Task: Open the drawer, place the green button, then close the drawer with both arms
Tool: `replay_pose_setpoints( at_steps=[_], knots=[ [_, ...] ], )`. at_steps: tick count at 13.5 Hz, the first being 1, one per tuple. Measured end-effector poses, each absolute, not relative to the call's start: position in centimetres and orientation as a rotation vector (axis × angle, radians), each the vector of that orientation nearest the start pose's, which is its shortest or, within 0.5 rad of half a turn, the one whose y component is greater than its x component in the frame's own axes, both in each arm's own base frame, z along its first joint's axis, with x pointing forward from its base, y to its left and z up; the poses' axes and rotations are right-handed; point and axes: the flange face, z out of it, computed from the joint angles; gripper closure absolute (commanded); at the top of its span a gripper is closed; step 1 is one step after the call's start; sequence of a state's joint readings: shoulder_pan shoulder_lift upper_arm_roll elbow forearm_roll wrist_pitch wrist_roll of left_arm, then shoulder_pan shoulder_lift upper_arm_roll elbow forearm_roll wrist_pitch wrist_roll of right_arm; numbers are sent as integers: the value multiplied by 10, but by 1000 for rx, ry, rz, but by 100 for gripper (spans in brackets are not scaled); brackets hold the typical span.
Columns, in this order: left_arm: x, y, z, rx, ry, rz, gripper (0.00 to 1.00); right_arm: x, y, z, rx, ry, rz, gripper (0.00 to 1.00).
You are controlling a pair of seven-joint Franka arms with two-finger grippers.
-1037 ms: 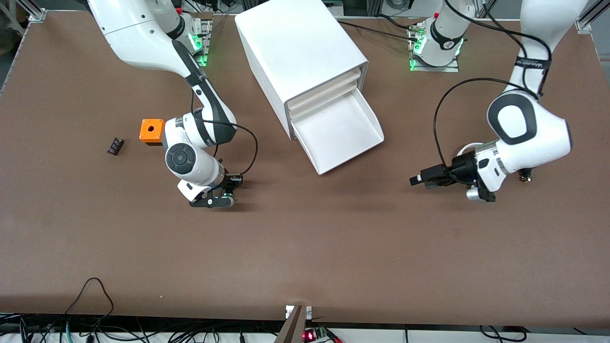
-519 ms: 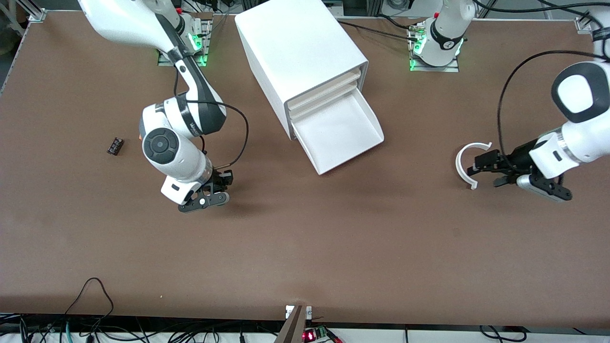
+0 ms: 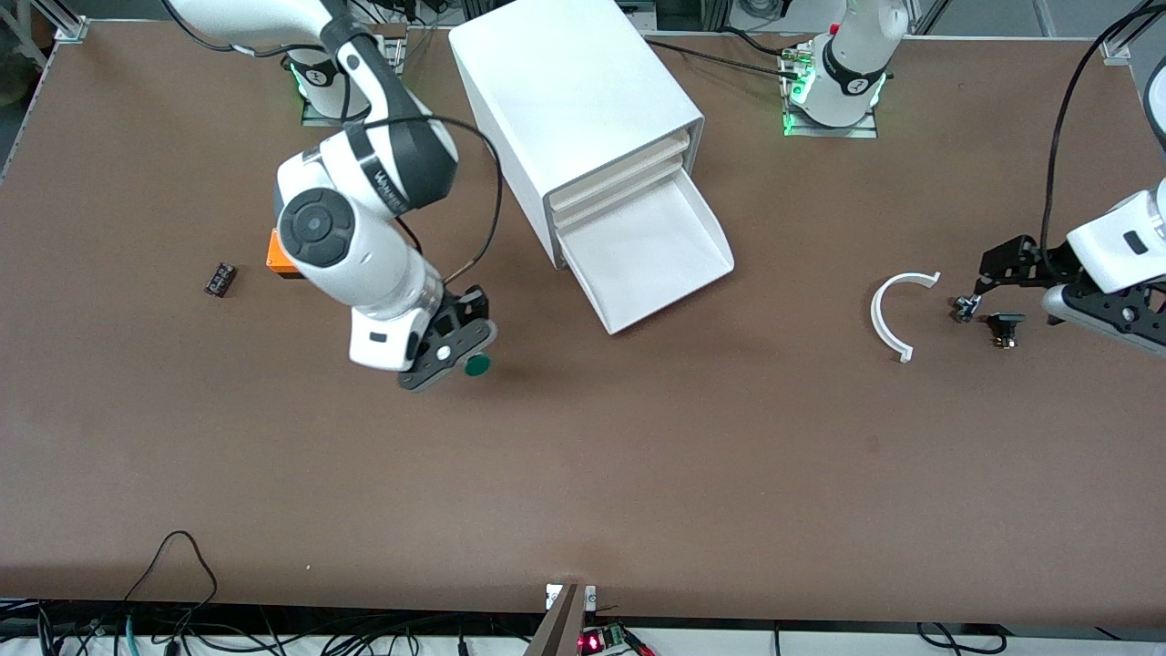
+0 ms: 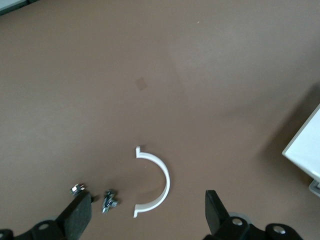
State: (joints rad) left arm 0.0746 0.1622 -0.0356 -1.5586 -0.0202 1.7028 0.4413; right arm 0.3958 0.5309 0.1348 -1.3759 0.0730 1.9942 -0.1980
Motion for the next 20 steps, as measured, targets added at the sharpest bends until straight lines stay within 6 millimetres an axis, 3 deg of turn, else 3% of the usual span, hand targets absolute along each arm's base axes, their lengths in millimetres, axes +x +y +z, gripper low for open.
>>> replay_pose_setpoints(
  at_steps=[4, 7, 13, 20],
  knots=[
    [610, 27, 561, -3013, 625, 31, 0, 620, 381, 422, -2581, -1457, -191, 68],
    [609, 30, 564, -3032, 504, 29, 0, 605, 425, 410, -2346, -1782, -297, 68],
    [603, 30, 574, -3069, 138, 28, 0, 530, 526, 401, -2114, -2137, -279, 69],
    [602, 26, 574, -3071, 100, 27, 0, 465, 570, 365, -1901, -2409, -38, 69]
  ],
)
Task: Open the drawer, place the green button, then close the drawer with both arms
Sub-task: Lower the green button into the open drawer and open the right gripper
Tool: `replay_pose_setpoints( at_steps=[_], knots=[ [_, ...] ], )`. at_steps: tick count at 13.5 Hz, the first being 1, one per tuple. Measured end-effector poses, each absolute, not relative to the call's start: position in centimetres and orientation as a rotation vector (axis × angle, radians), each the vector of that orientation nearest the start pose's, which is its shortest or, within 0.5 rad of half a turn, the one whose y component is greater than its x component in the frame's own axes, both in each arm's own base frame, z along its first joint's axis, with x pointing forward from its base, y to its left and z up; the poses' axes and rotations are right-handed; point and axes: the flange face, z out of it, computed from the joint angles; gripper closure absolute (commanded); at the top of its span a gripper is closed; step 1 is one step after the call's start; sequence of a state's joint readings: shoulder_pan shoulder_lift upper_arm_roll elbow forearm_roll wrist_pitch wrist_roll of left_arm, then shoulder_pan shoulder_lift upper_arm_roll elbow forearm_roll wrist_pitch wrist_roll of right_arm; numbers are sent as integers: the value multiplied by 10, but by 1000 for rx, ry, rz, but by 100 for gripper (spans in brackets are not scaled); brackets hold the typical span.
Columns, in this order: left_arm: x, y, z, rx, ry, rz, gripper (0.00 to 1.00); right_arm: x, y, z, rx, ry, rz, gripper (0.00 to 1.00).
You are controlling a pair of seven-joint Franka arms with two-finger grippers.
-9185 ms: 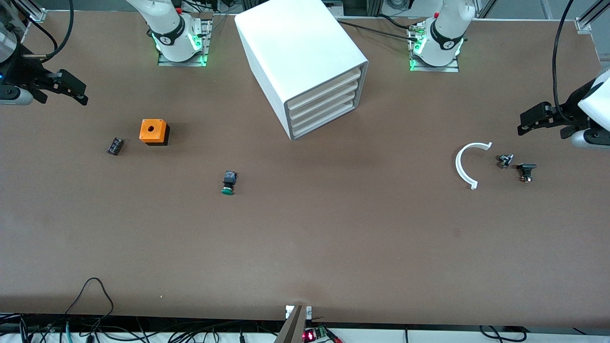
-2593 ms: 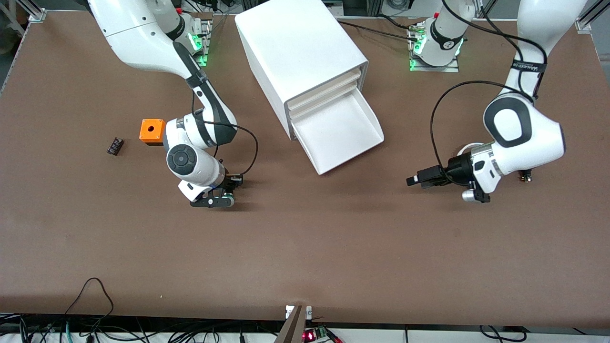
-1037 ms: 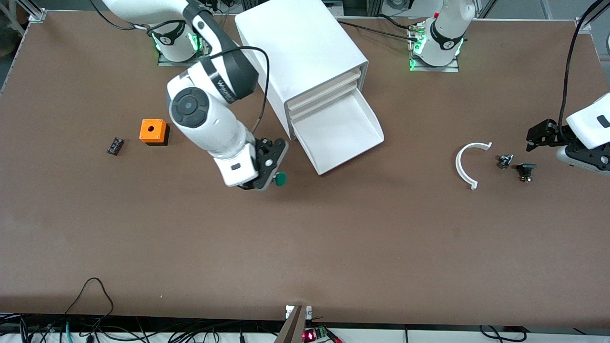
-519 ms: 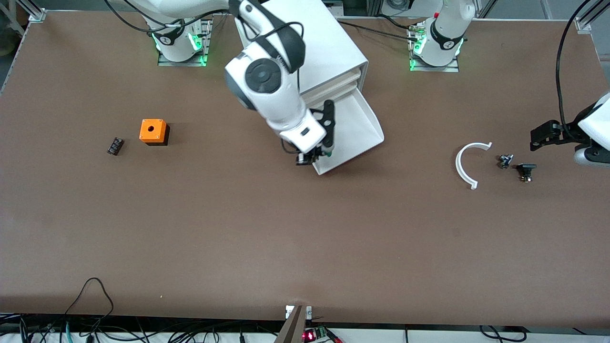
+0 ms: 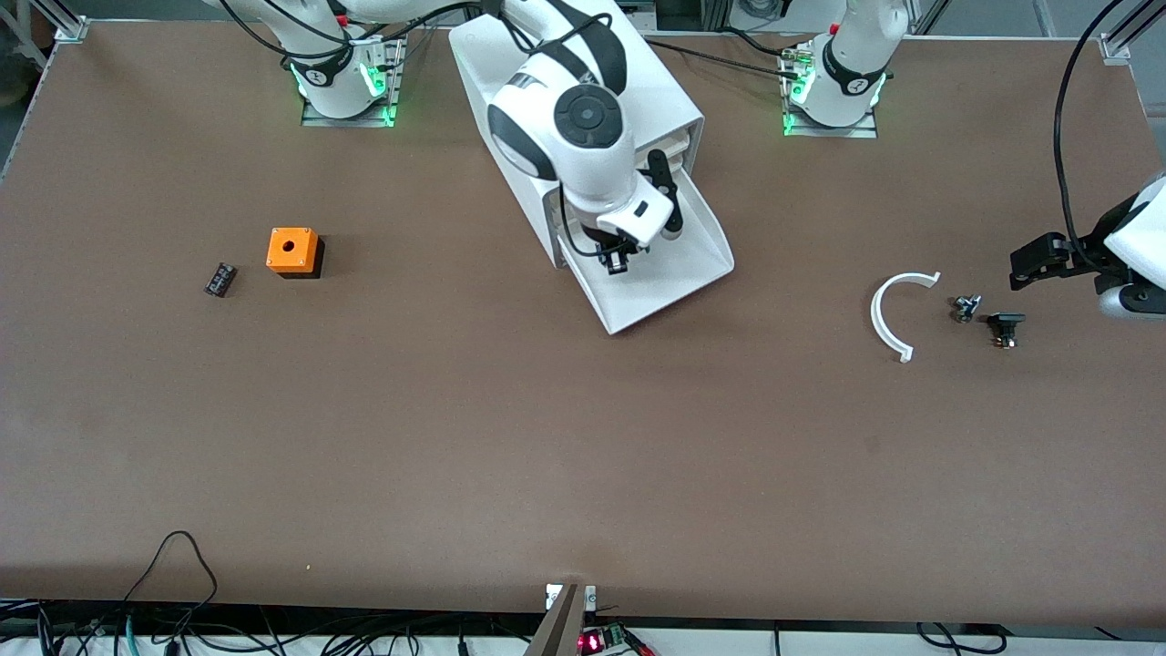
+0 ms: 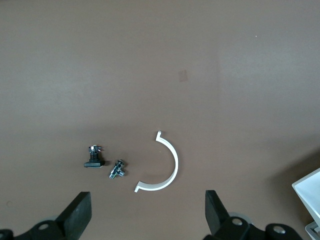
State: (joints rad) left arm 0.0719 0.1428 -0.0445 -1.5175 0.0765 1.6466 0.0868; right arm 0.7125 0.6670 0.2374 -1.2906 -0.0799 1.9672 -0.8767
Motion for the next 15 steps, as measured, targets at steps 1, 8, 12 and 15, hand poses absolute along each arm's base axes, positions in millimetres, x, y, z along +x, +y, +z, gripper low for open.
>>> replay_pose_setpoints(
  at_steps=[1, 8, 12, 15],
  knots=[
    [602, 26, 574, -3071, 100, 27, 0, 456, 578, 356, 1965, 2538, 15, 69],
    [603, 26, 574, -3071, 100, 27, 0, 454, 590, 316, 1955, 2555, -44, 68],
    [603, 26, 574, -3071, 100, 28, 0, 445, 597, 299, 1936, 2553, -75, 66],
    [603, 26, 574, -3071, 100, 28, 0, 431, 608, 291, 1879, 2562, -88, 66]
  ],
)
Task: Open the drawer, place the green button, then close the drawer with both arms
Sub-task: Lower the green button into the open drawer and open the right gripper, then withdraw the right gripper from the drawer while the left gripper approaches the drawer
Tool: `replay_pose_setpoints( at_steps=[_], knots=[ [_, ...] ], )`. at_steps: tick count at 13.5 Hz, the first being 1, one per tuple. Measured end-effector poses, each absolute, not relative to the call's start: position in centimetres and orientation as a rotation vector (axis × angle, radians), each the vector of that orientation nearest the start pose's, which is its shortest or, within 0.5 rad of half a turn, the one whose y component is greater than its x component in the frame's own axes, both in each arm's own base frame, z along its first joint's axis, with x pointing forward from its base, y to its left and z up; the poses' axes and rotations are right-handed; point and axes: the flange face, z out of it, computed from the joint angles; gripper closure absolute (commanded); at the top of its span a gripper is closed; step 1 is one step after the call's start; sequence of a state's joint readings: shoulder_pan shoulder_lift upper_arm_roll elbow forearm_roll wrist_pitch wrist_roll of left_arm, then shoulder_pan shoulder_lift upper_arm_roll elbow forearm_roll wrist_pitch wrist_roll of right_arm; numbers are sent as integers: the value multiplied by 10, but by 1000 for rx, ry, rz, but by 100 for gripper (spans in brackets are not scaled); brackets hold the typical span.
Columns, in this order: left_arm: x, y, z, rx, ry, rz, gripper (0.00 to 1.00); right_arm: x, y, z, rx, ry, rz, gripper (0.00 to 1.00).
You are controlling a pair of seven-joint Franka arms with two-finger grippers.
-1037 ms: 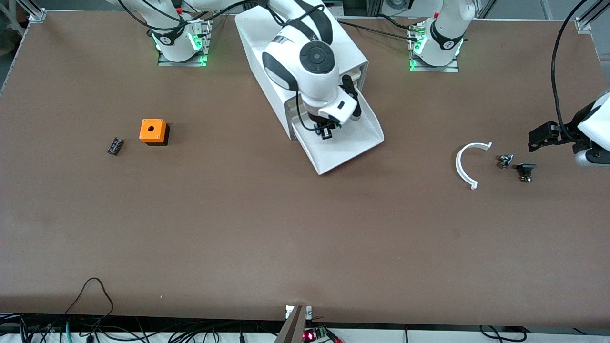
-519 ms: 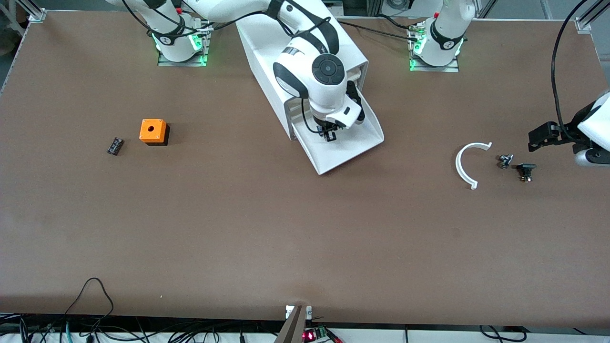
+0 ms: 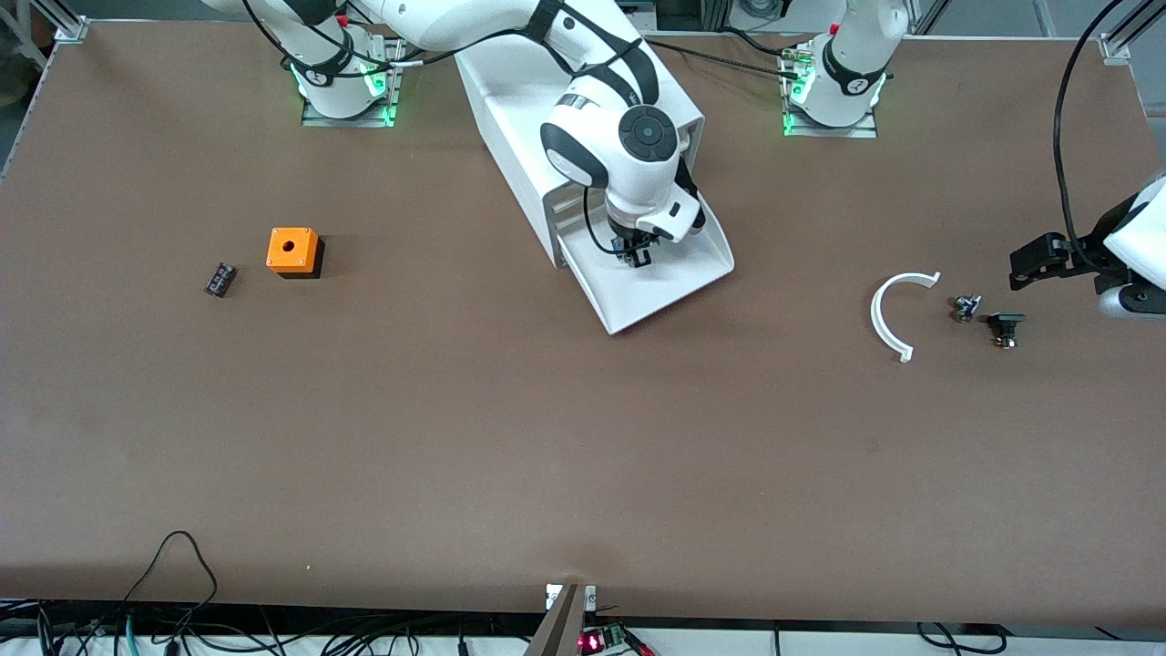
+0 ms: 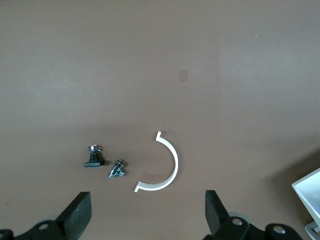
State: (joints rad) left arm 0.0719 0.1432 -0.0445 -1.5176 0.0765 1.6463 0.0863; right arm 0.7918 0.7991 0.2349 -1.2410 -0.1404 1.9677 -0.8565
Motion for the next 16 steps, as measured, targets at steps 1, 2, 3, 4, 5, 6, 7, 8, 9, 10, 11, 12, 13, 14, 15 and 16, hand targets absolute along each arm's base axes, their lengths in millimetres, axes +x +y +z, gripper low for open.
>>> replay_pose_setpoints(
  at_steps=[1, 2, 3, 4, 5, 6, 7, 8, 9, 10, 11, 12, 13, 14, 15, 16],
  knots=[
    [603, 26, 574, -3071, 100, 28, 0, 427, 610, 289, 1872, 2567, -93, 66],
    [603, 26, 574, -3071, 100, 28, 0, 425, 611, 286, 1868, 2570, -99, 64],
    [603, 26, 574, -3071, 100, 28, 0, 424, 612, 283, 1870, 2567, -105, 62],
    [603, 26, 574, -3071, 100, 28, 0, 423, 612, 280, 1881, 2554, -111, 61],
    [603, 26, 574, -3071, 100, 28, 0, 421, 614, 277, 1895, 2540, -116, 54],
    [603, 26, 574, -3071, 100, 28, 0, 418, 615, 275, 1904, 2530, -119, 29],
    [603, 26, 574, -3071, 100, 28, 0, 417, 616, 274, 1914, 2520, -118, 0],
    [603, 26, 574, -3071, 100, 28, 0, 417, 617, 274, 1932, 2503, -114, 0],
    [603, 26, 574, -3071, 100, 28, 0, 418, 617, 275, 1970, 2472, -107, 0],
    [603, 26, 574, -3071, 100, 28, 0, 420, 617, 278, 2022, 2427, -92, 0],
    [603, 26, 574, -3071, 101, 28, 0, 423, 619, 286, 2075, 2380, -69, 0],
    [603, 24, 574, -3071, 104, 26, 0, 427, 620, 300, 2123, 2333, -31, 0],
    [604, 22, 574, -3071, 110, 20, 0, 430, 620, 315, 2150, 2301, 8, 0],
    [606, 19, 573, -3071, 119, 7, 0, 438, 617, 335, 2171, 2267, 56, 0],
    [608, 16, 570, -3071, 128, 2, 0, 448, 609, 357, 2188, 2232, 107, 0],
    [611, 12, 564, -3072, 139, 7, 0, 462, 598, 382, 2206, 2192, 162, 0]
  ],
)
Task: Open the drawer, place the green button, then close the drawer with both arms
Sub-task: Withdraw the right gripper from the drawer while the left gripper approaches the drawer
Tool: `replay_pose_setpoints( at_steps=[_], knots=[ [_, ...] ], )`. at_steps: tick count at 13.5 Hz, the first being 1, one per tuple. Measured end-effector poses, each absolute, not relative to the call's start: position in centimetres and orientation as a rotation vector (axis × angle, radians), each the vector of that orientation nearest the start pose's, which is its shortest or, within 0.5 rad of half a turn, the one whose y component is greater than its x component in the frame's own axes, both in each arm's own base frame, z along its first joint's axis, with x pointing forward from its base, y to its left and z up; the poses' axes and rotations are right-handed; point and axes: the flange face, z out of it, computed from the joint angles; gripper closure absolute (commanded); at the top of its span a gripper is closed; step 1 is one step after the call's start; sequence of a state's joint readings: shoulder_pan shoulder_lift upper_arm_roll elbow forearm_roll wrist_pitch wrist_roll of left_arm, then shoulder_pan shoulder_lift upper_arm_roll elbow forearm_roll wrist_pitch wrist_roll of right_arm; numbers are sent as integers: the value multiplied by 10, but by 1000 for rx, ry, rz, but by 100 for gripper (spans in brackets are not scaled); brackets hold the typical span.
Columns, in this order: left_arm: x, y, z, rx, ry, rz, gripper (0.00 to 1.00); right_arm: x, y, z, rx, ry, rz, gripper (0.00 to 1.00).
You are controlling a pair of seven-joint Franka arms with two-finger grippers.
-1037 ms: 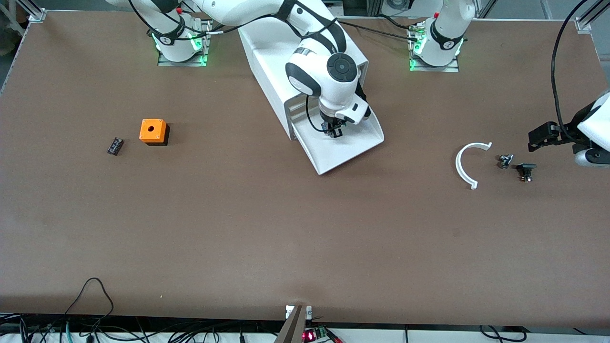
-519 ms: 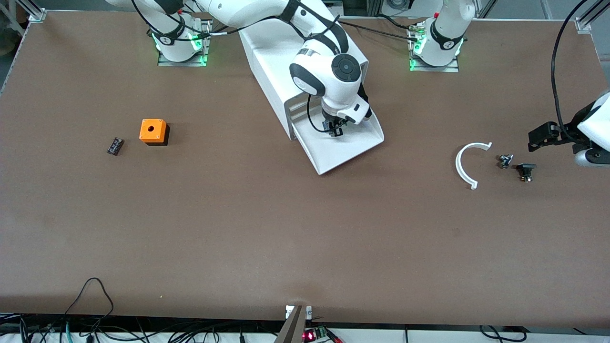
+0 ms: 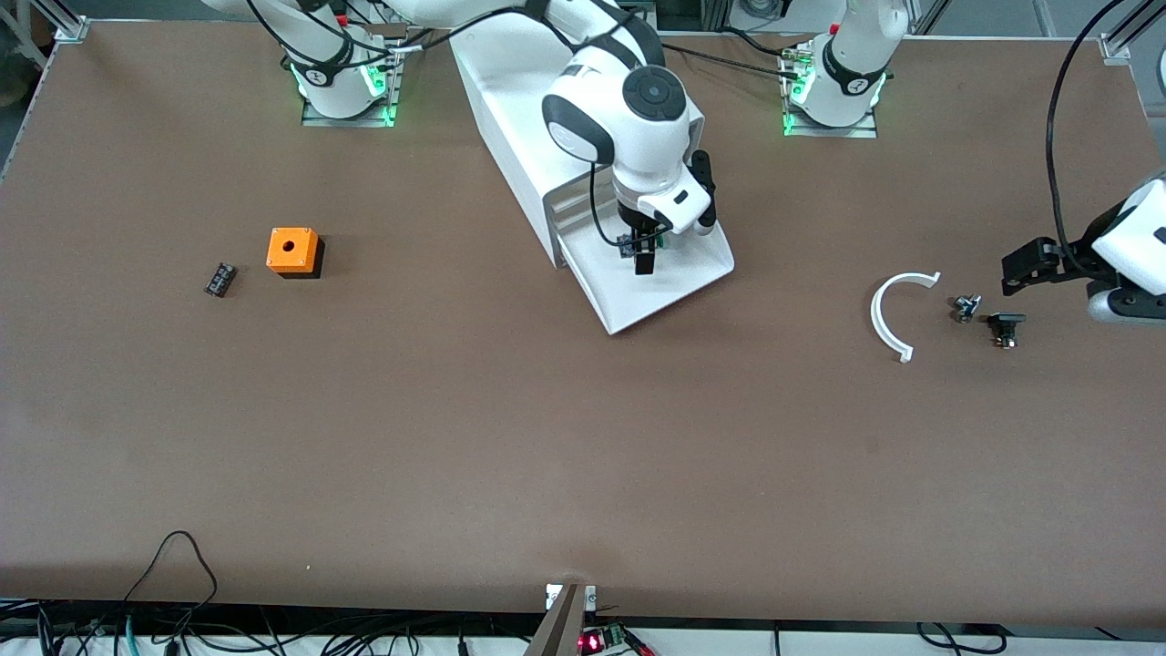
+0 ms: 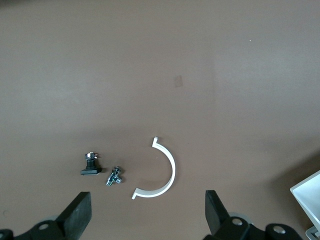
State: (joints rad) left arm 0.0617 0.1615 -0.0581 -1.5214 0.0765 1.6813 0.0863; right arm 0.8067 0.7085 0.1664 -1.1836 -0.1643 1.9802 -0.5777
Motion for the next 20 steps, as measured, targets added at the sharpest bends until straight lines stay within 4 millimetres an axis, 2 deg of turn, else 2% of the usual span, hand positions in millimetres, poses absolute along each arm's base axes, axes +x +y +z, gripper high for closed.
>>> replay_pose_setpoints(
  at_steps=[3, 5, 8, 12, 14, 16, 18, 20],
  knots=[
    [621, -16, 534, -3080, 157, 35, 0, 511, 548, 449, -2440, -2069, -326, 0],
    [627, -46, 501, -3091, 82, 30, 0, 542, 511, 476, -2618, -1821, -393, 0],
    [628, -93, 444, -3116, -78, 11, 0, 582, 458, 493, -2881, -1295, -435, 0],
    [617, -160, 357, -3138, -320, -1, 0, 618, 376, 489, -3104, -602, -375, 0],
    [605, -189, 319, -3147, -406, -12, 0, 627, 325, 499, -3187, -320, -281, 0],
    [592, -216, 289, -3140, -512, -2, 0, 625, 273, 519, -3260, -113, -146, 0],
    [575, -245, 265, -3118, -606, 33, 0, 620, 220, 538, -3299, 54, -47, 0],
    [558, -272, 248, -3101, -682, 50, 0, 619, 160, 544, -3296, 208, -4, 0]
  ],
)
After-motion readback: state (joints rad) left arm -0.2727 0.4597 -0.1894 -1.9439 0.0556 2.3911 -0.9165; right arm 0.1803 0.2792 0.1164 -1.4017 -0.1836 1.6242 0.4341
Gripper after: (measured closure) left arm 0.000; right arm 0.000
